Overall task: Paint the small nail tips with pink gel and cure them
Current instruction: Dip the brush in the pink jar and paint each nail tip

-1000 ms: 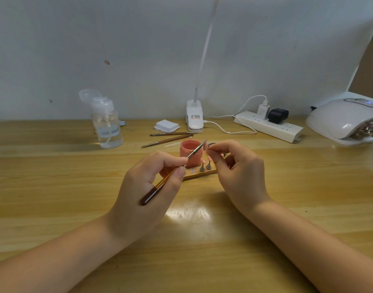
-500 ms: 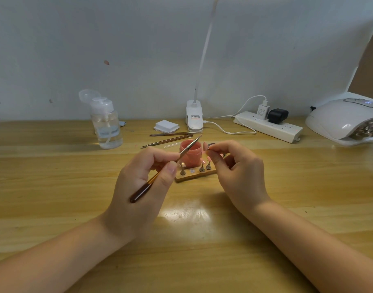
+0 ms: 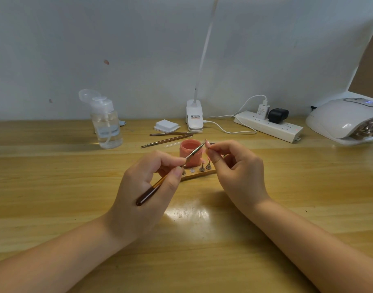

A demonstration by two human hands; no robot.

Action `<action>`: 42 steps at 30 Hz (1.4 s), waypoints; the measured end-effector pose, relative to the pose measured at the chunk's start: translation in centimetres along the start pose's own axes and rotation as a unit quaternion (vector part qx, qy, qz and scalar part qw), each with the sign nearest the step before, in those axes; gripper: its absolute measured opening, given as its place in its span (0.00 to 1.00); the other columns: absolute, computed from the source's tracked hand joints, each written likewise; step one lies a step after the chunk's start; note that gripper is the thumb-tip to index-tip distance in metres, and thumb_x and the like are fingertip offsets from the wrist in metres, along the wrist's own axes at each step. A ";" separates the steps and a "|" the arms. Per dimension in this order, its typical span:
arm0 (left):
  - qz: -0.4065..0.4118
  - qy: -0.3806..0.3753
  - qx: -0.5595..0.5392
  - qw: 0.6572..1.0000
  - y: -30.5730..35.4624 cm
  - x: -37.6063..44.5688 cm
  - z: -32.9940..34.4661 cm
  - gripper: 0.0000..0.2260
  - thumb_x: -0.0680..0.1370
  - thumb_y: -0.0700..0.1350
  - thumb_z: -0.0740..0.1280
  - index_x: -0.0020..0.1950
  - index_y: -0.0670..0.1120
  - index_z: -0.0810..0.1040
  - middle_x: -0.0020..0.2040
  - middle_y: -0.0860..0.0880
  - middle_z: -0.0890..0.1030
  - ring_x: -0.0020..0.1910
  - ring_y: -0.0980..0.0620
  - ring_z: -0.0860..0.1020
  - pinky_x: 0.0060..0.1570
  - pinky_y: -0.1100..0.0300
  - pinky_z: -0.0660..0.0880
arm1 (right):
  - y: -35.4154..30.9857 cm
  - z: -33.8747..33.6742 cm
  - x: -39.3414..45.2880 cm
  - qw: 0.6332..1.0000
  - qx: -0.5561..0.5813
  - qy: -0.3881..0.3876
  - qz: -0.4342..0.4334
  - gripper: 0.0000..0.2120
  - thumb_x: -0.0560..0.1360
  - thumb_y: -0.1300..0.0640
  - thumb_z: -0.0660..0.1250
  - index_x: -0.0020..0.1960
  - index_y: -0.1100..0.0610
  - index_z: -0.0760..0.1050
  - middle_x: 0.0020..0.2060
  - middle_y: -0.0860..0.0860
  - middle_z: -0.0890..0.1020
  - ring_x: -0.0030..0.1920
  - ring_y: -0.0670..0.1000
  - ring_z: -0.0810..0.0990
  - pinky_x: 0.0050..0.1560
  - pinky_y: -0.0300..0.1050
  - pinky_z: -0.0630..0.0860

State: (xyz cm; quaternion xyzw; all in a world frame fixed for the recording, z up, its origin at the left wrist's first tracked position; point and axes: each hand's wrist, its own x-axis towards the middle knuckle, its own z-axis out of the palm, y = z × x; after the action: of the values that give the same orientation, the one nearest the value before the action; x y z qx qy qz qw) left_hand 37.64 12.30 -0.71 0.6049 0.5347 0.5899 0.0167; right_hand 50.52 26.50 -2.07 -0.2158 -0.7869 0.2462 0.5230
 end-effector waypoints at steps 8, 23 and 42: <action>0.001 0.015 -0.015 1.000 0.2 0.0 -0.1 0.07 0.76 0.47 0.63 0.51 0.51 0.78 0.45 0.54 0.82 0.47 0.51 0.81 0.47 0.64 0.75 | -0.2 0.0 0.0 1.000 0.009 -0.003 0.006 0.06 0.74 0.62 0.71 0.50 0.56 0.81 0.37 0.44 0.81 0.32 0.45 0.76 0.31 0.37 0.72; 0.036 -0.010 0.010 0.999 0.2 0.2 -0.1 0.09 0.77 0.45 0.64 0.53 0.43 0.80 0.45 0.49 0.82 0.45 0.51 0.81 0.45 0.64 0.74 | -0.1 0.1 0.0 0.999 0.023 -0.002 0.034 0.05 0.74 0.61 0.71 0.50 0.56 0.80 0.37 0.45 0.82 0.30 0.45 0.75 0.31 0.44 0.74; 0.022 0.001 0.020 1.000 -0.3 0.1 -0.3 0.10 0.76 0.47 0.63 0.50 0.44 0.81 0.42 0.48 0.82 0.45 0.49 0.80 0.44 0.53 0.76 | -0.2 0.1 0.0 0.993 0.071 -0.001 0.099 0.03 0.75 0.58 0.71 0.48 0.52 0.81 0.35 0.47 0.83 0.35 0.55 0.79 0.34 0.58 0.77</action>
State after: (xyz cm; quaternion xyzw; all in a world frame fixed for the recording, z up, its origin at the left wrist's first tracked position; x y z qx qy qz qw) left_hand 37.27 12.32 -0.73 0.6163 0.5331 0.5796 -0.0088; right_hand 50.41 26.37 -1.96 -0.2549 -0.7428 0.3523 0.5091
